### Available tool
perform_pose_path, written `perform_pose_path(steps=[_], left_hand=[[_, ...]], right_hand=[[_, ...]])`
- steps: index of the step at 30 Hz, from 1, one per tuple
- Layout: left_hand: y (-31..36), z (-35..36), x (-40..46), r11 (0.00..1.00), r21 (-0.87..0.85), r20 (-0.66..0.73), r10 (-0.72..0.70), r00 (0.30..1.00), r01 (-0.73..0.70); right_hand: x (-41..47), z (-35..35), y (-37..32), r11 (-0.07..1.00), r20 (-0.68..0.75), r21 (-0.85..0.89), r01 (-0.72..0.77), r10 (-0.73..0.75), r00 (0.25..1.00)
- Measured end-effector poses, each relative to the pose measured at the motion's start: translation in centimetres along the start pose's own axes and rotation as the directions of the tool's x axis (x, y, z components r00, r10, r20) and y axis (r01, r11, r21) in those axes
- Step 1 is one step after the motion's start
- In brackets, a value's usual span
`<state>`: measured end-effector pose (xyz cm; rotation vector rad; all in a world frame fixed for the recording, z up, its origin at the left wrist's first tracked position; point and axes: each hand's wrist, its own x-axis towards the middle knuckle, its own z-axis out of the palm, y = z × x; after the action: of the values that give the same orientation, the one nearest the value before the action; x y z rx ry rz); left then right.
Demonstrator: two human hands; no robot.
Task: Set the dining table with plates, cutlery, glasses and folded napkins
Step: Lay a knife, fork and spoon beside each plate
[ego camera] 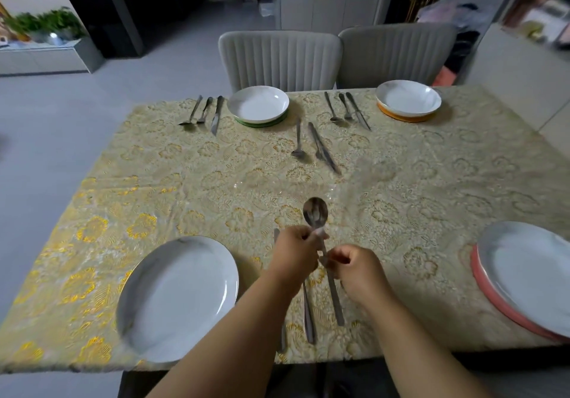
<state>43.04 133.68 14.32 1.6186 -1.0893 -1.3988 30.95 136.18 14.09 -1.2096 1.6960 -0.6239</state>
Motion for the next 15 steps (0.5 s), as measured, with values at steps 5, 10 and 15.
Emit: perform_pose_path(steps=[5,10,15], left_hand=[[-4.1,0.0,-1.7,0.868,0.496,-0.177,0.079,0.981,0.019],[-6.7,0.3,-3.2,0.784,0.613,-0.186,0.021,0.982,0.099],[-7.8,1.2,-3.2,0.751,0.653,-0.172,0.022,0.985,0.097]], right_hand=[[0.8,2.1,3.5,0.985,-0.084,-0.082,-0.15,0.143,0.986],[0.8,3.4,4.3,0.958,-0.111,-0.239,-0.158,0.134,0.985],[0.7,3.8,4.9,0.947,-0.188,-0.313,-0.073,0.014,0.982]])
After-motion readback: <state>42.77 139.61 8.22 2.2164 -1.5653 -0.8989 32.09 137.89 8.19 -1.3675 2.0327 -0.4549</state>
